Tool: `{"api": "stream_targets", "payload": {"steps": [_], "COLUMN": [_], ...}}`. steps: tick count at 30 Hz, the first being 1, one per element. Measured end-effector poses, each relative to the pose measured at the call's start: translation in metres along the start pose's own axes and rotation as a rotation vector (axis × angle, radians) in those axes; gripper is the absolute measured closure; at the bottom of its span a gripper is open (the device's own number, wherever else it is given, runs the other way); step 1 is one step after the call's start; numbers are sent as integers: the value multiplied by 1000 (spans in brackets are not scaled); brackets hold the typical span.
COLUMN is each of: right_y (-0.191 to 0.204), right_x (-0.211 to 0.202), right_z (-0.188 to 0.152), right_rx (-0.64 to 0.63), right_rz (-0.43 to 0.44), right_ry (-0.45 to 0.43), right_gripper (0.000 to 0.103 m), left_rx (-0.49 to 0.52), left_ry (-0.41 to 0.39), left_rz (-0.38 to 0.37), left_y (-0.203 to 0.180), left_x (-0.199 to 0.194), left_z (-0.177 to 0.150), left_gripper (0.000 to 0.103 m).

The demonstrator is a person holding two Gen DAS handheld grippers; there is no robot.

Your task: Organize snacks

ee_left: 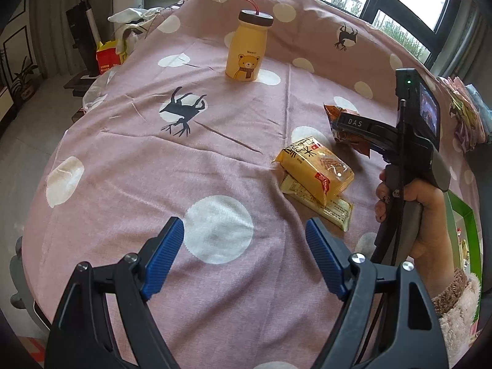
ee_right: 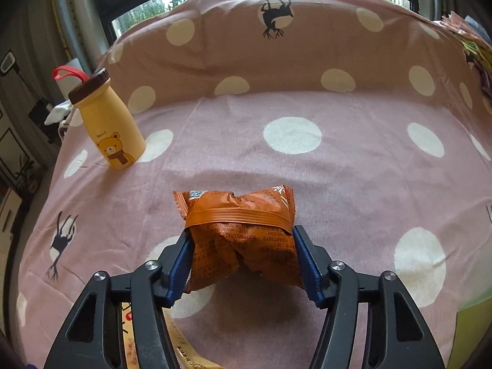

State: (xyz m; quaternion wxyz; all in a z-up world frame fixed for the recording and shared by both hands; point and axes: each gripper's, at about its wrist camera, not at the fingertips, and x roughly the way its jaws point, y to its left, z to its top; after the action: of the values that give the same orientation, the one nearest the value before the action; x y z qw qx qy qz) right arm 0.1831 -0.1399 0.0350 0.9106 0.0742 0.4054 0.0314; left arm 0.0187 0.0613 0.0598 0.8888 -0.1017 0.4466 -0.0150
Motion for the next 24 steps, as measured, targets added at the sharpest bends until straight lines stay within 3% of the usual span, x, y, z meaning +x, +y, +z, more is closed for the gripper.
{"api": "stream_targets", "payload": {"steps": [5, 8, 16, 22, 24], "right_y": [-10, -10, -3, -11, -15], "right_x": [-28, -57, -119, -121, -121], "right_z": [0, -5, -74, -115, -119], "right_rx": [87, 103, 133, 179, 187], "right_rz": [93, 104, 111, 107, 129], "right_ry": [13, 39, 160, 230, 235], "right_gripper": [45, 45, 43, 38, 31], "left_rx": [-21, -35, -30, -12, -2], "left_ry": [5, 17, 53, 62, 63], "left_rz": [-27, -25, -57, -66, -77], "left_y": [4, 8, 6, 2, -1], "left_x": [0, 3, 8, 8, 8], "left_z": [1, 1, -1, -4, -5], "left_gripper": [21, 21, 21, 21, 21]}}
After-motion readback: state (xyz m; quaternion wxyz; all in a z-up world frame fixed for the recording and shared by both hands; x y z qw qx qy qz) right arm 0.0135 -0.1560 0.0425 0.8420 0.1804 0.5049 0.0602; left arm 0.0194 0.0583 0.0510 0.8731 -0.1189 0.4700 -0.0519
